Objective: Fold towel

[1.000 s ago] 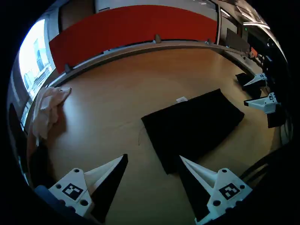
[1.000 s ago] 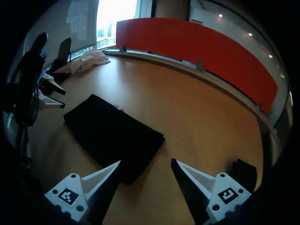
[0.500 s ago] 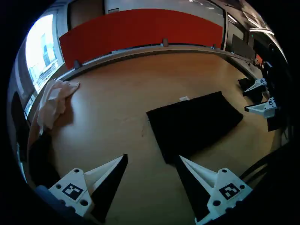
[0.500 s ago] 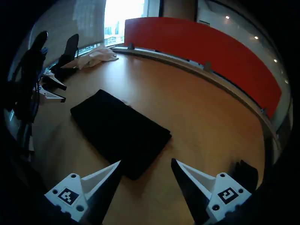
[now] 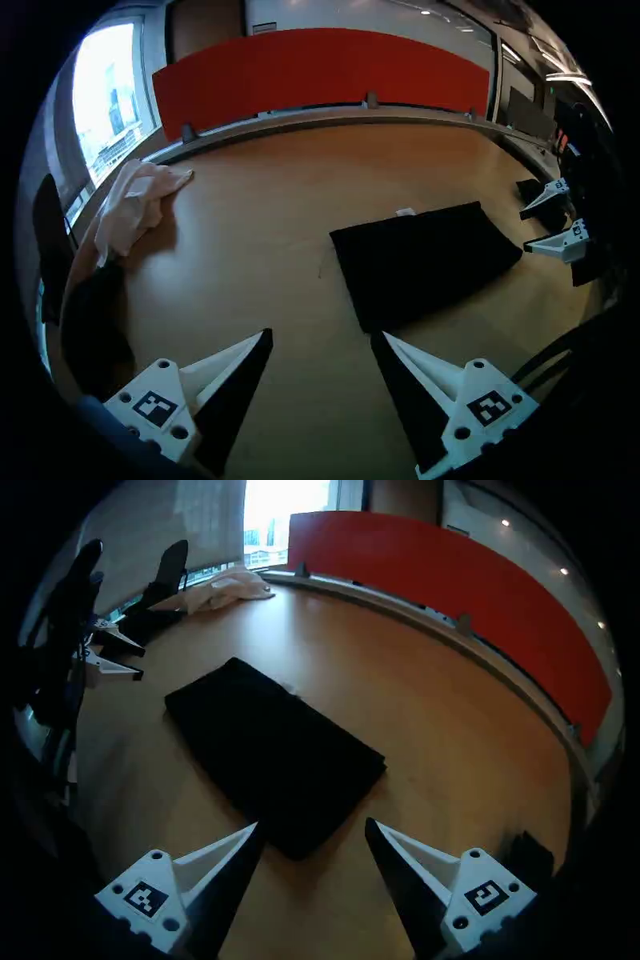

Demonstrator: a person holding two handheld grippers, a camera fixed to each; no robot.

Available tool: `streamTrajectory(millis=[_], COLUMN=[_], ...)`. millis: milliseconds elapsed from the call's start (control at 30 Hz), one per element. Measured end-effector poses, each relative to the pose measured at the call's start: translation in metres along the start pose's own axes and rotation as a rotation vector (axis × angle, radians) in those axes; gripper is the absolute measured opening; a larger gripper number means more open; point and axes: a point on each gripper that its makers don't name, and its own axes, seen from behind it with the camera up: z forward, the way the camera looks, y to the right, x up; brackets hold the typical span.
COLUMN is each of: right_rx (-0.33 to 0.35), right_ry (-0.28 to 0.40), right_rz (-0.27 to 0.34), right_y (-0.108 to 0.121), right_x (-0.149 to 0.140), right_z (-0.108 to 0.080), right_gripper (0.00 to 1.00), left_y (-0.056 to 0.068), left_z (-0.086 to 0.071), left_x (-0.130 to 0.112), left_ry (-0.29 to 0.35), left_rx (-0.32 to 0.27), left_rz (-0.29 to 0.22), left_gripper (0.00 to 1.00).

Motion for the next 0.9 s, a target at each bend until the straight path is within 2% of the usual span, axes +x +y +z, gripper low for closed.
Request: streamTrajectory(millis=[267,500,567,700,900], right_rx=[0.031,0.05,0.057,0.063,0.073], right_ry=[-0.02,-0.039,-0.042,-0.073,-0.103], right_rz=[-0.026,-0.046,-0.049,-0.059,-0.071], right_y=[-0.007,-0.01,-0.01,-0.01,-0.011], right_x=[-0.005,-0.009,-0.01,-0.018,-0.024], right_z=[0.002,0.004,0.005,0.006,0.009], right_gripper=[0.94,0.92,0.88,0.73,0.6], left_y=[-0.008,-0.016,-0.017,-0.017,-0.02], left_z=[-0.01,-0.017,-0.019,-0.022,-0.027], left_x=[-0.003,-0.007,-0.009,-0.012,-0.014], left_ry=[0.037,0.059,0.062,0.072,0.09], left_rx=[0.029,0.052,0.057,0.061,0.069], left_rz=[-0.034,-0.038,-0.04,-0.046,-0.056], left_gripper=[0.91,0.91,0.91,0.91,0.91])
